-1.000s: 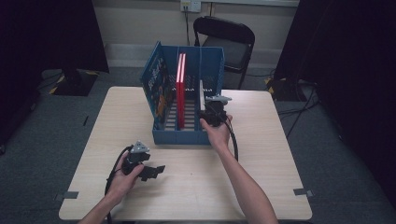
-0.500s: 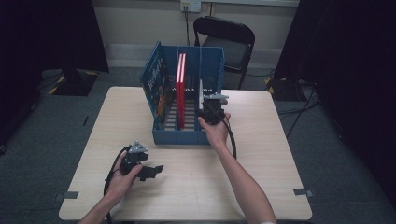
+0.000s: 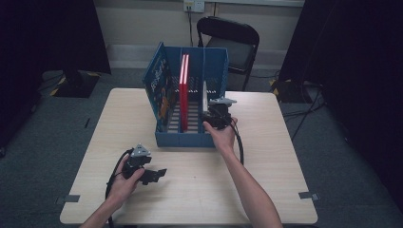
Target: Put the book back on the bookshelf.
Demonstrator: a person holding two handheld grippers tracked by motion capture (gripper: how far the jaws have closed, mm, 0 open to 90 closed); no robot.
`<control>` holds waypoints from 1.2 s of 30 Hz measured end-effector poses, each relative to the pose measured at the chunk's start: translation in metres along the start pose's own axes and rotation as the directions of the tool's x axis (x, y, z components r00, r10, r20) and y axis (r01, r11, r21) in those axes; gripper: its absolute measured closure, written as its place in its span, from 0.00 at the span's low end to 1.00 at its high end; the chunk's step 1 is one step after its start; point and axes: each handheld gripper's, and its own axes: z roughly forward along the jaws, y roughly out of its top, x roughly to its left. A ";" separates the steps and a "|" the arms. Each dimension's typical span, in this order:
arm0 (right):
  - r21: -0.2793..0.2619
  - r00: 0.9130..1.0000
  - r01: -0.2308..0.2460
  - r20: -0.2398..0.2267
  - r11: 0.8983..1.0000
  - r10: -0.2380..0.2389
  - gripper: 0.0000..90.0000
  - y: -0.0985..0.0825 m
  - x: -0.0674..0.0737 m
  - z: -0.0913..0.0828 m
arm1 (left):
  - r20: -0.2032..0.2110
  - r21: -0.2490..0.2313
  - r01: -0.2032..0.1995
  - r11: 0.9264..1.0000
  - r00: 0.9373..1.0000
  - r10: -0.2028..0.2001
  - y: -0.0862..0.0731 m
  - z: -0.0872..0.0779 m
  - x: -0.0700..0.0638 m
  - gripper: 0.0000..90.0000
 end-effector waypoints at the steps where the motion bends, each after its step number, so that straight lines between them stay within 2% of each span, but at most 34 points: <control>1: -0.001 1.000 -0.002 0.000 1.000 0.002 0.56 0.000 0.000 -0.002 | -0.001 -0.001 -0.011 1.000 1.000 0.011 0.000 -0.001 0.000 0.18; 7: -0.028 0.998 0.020 -0.052 0.999 -0.022 0.45 0.004 0.000 -0.017 | -0.015 -0.022 -0.009 1.000 1.000 0.009 -0.001 -0.003 0.003 0.18; 11: -0.032 0.994 0.082 -0.070 0.996 -0.084 0.40 0.002 0.003 -0.025 | -0.022 -0.024 -0.017 1.000 1.000 0.016 -0.002 -0.006 0.006 0.18; 17: -0.044 0.989 0.074 -0.124 0.996 -0.079 0.32 -0.008 0.002 -0.036 | -0.028 -0.039 -0.015 0.999 1.000 0.014 -0.003 -0.007 0.006 0.18; 19: -0.053 0.988 0.074 -0.132 0.996 -0.081 0.29 -0.011 0.001 -0.043 | -0.028 -0.038 -0.019 0.999 0.999 0.018 -0.003 -0.008 0.007 0.18; 21: -0.062 0.986 0.069 -0.149 0.996 -0.077 0.26 -0.015 -0.004 -0.056 | -0.027 -0.043 -0.006 0.999 1.000 0.004 -0.003 -0.008 0.007 0.18; 23: -0.064 0.985 0.070 -0.153 0.995 -0.079 0.25 -0.016 -0.005 -0.059 | -0.034 -0.046 -0.013 0.999 0.999 0.012 -0.003 -0.009 0.008 0.18; 26: -0.062 0.982 0.069 -0.174 0.996 -0.079 0.26 -0.022 -0.009 -0.075 | -0.031 -0.045 -0.009 0.999 0.999 0.008 -0.003 -0.009 0.008 0.18; 30: -0.075 0.981 0.055 -0.182 0.996 -0.068 0.23 -0.030 -0.015 -0.093 | -0.044 -0.043 -0.011 0.999 0.999 0.010 -0.003 -0.010 0.010 0.18; 36: -0.096 0.989 0.043 -0.134 0.994 -0.056 0.23 -0.050 -0.030 -0.125 | -0.053 -0.044 -0.020 0.999 0.998 0.018 -0.004 -0.009 0.009 0.18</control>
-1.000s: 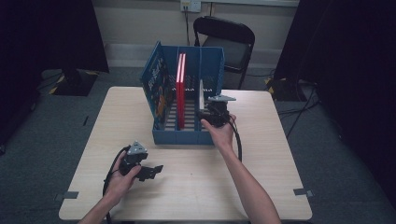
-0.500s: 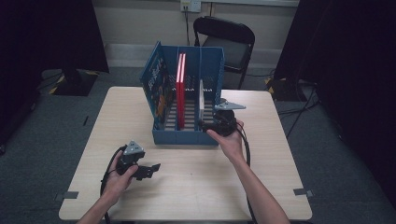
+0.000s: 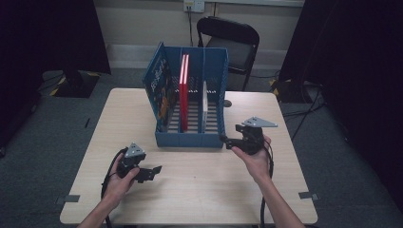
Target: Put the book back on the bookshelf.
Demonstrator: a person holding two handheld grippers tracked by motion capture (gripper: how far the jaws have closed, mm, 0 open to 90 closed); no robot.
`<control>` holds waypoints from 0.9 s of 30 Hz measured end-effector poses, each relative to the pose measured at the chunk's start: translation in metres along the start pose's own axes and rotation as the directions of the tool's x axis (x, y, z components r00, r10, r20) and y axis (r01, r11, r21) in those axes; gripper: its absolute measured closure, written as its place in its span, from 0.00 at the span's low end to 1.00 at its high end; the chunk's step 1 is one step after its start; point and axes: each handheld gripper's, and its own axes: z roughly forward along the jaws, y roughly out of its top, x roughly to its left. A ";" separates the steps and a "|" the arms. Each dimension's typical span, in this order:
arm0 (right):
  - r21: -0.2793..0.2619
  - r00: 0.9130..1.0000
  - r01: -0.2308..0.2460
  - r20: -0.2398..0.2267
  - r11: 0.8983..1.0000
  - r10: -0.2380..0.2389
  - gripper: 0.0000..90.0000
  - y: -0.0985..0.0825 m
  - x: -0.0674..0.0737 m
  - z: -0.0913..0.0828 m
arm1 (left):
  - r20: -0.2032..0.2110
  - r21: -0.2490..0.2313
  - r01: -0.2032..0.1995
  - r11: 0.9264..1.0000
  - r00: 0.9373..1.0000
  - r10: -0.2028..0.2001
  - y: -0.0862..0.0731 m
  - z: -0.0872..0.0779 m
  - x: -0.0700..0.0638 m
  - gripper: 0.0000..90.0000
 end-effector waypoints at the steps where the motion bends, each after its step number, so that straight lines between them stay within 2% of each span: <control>1: 0.004 1.000 -0.001 0.010 1.000 0.001 0.22 -0.003 -0.002 -0.005 | 0.000 0.000 0.000 1.000 1.000 0.000 0.000 0.000 0.000 0.18; 5: 0.004 0.999 -0.016 0.047 1.000 0.015 0.21 -0.014 -0.013 -0.026 | 0.004 0.006 -0.010 1.000 1.000 0.010 0.000 0.001 -0.002 0.18; 7: 0.004 0.998 -0.018 0.055 1.000 0.018 0.21 -0.017 -0.015 -0.031 | 0.001 0.008 -0.010 1.000 1.000 0.010 0.000 0.000 -0.002 0.18; 8: 0.010 0.997 -0.025 0.080 1.000 0.024 0.21 -0.024 -0.019 -0.040 | 0.000 -0.001 0.001 1.000 1.000 -0.001 0.000 -0.001 -0.001 0.18; 13: 0.043 0.993 -0.048 0.113 0.998 0.042 0.22 -0.049 -0.030 -0.058 | -0.007 -0.003 0.013 1.000 1.000 -0.013 0.000 -0.002 0.000 0.18; 16: 0.054 0.988 -0.088 0.134 0.995 0.080 0.23 -0.068 -0.041 -0.070 | -0.011 0.006 0.009 1.000 1.000 -0.008 0.000 -0.002 0.001 0.18; 19: 0.084 0.979 -0.117 0.176 0.990 0.101 0.22 -0.088 -0.051 -0.073 | -0.010 0.008 0.015 1.000 1.000 -0.015 0.000 0.000 -0.001 0.18; 21: 0.116 0.973 -0.156 0.191 0.981 0.132 0.22 -0.099 -0.056 -0.073 | -0.012 0.012 0.012 1.000 1.000 -0.012 0.001 0.000 -0.002 0.18; 24: 0.126 0.966 -0.162 0.224 0.979 0.131 0.21 -0.102 -0.060 -0.073 | -0.011 0.011 0.018 1.000 1.000 -0.018 0.001 0.001 -0.002 0.18; 27: 0.132 0.963 -0.167 0.232 0.977 0.133 0.21 -0.103 -0.062 -0.070 | -0.013 0.017 0.022 1.000 1.000 -0.022 0.000 0.002 0.000 0.18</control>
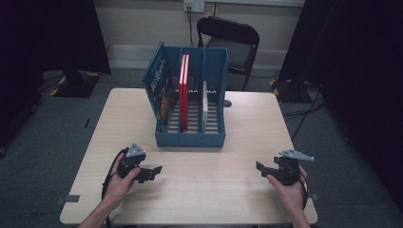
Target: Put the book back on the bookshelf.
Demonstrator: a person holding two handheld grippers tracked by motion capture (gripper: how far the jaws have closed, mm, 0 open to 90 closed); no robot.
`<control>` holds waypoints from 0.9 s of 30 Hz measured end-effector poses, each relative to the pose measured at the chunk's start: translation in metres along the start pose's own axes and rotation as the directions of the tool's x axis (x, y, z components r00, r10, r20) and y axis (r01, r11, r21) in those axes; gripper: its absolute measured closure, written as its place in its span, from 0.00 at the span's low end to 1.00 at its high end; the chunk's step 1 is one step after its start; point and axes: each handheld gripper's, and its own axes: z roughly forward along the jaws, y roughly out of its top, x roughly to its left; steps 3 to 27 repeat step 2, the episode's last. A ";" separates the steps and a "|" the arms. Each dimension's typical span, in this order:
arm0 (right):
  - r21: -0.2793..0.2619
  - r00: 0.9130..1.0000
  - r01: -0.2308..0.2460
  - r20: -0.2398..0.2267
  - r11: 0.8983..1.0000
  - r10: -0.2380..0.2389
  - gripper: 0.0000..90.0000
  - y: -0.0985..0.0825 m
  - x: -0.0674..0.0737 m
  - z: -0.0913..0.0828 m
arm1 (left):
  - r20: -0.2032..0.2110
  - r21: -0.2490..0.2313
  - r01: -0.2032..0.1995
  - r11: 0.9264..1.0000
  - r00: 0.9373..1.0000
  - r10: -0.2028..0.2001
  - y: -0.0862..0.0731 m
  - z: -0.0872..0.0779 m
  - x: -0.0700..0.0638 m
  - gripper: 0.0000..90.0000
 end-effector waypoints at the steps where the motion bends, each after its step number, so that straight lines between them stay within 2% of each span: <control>1: 0.002 1.000 0.005 0.000 1.000 -0.005 0.21 -0.001 -0.001 0.002 | 0.004 -0.001 0.008 1.000 1.000 -0.008 0.000 0.000 0.000 0.18; 2: 0.014 1.000 0.005 0.001 1.000 -0.005 0.20 -0.001 -0.001 0.004 | 0.004 0.004 0.003 1.000 1.000 -0.003 0.000 0.000 0.001 0.18; 27: 0.014 1.000 0.005 0.001 1.000 -0.005 0.20 -0.001 -0.001 0.004 | 0.004 0.004 0.003 1.000 1.000 -0.003 0.000 0.000 0.001 0.18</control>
